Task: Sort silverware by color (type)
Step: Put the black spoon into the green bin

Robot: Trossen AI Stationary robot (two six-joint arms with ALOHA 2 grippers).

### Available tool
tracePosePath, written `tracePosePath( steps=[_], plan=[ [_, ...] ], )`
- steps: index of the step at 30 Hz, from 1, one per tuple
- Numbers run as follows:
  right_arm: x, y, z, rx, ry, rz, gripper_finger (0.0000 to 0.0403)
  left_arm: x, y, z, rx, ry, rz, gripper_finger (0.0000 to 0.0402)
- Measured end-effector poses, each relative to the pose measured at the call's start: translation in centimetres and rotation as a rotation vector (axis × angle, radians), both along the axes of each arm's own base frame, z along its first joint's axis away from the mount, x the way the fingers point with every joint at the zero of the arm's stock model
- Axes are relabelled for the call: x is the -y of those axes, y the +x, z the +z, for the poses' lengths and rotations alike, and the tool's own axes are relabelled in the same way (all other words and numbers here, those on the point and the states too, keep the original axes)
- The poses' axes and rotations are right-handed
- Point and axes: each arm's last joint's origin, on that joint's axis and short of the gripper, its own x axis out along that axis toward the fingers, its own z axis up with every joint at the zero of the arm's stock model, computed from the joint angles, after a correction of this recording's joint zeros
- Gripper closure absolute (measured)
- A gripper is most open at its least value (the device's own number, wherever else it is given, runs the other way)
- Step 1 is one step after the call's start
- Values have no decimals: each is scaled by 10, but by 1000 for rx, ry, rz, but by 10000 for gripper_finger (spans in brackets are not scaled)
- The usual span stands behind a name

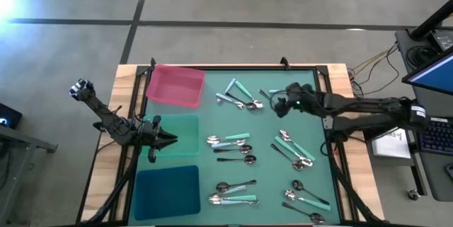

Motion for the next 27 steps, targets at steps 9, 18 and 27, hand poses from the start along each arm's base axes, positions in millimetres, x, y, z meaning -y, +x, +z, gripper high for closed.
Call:
tracePosePath(
  steps=[9,18,27],
  plan=[
    [7,20,-22,-122,96,31,193,0,0,0,0,0,-1,357],
    [11,25,-39,-196,130,12,193,0,0,0,0,0,0,357],
    [16,28,-55,-285,100,-39,193,0,0,0,0,0,-1,357]
  ],
)
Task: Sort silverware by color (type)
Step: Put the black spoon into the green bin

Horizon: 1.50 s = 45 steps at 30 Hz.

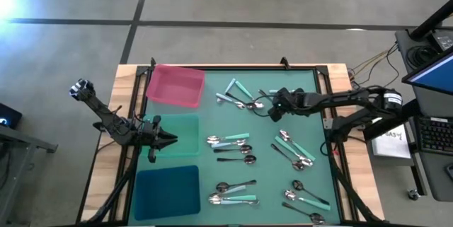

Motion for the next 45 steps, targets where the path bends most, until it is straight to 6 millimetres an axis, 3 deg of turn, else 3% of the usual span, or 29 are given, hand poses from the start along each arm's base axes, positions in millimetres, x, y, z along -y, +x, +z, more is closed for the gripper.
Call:
tracePosePath(
  steps=[15,20,28,45],
  plan=[
    [7,8,-20,-63,5,-11,197,0,0,0,0,0,0,357],
    [7,8,-18,-50,11,0,246,0,0,0,0,0,0,357],
    [8,9,-16,-57,-14,26,381,0,0,0,0,0,0,357],
    [0,2,19,107,35,176,396,0,0,0,0,0,1,357]
  ],
)
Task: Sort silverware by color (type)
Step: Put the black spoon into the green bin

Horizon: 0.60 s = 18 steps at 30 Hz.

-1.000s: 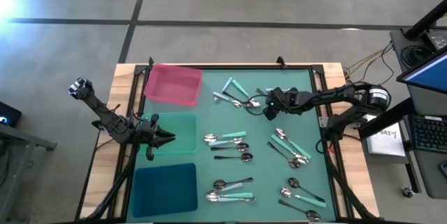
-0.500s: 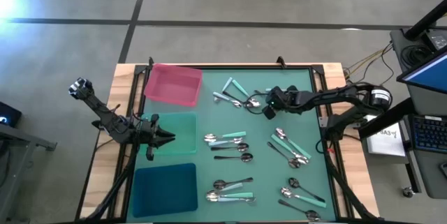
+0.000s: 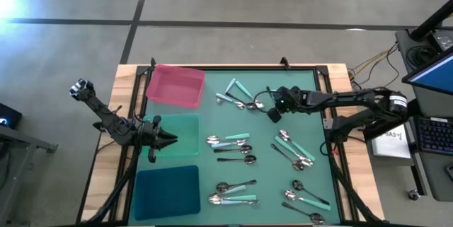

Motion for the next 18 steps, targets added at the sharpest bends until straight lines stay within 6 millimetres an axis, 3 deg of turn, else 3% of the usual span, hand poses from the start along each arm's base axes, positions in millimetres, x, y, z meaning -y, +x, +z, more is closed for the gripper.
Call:
tracePosePath(
  steps=[18],
  plan=[
    [-4,-3,15,96,35,50,395,0,0,1,12,-7,17,357]
  ],
)
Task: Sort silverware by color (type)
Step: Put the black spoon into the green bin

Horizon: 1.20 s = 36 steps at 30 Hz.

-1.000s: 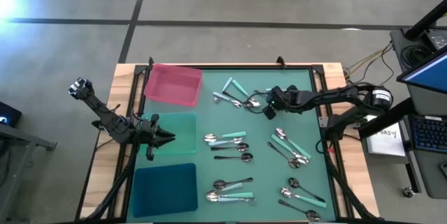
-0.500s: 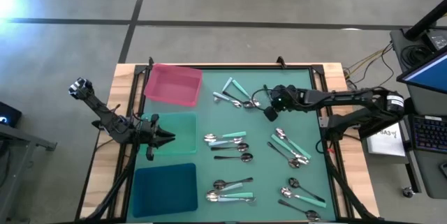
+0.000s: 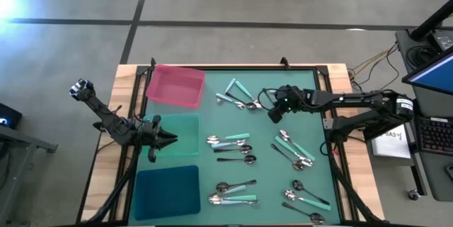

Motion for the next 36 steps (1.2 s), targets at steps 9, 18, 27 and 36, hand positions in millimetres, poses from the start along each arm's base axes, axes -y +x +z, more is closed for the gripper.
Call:
tracePosePath(
  steps=[9,18,27,36],
  plan=[
    [1,1,-3,-17,1,-4,392,0,1,4,38,-76,8,357],
    [2,3,-11,-44,28,-22,324,-1,2,6,55,-64,49,357],
    [14,3,-25,-42,119,-207,267,-6,3,9,80,-43,183,357],
    [25,9,-45,-113,135,-236,286,-6,4,13,113,-82,196,357]
  ],
)
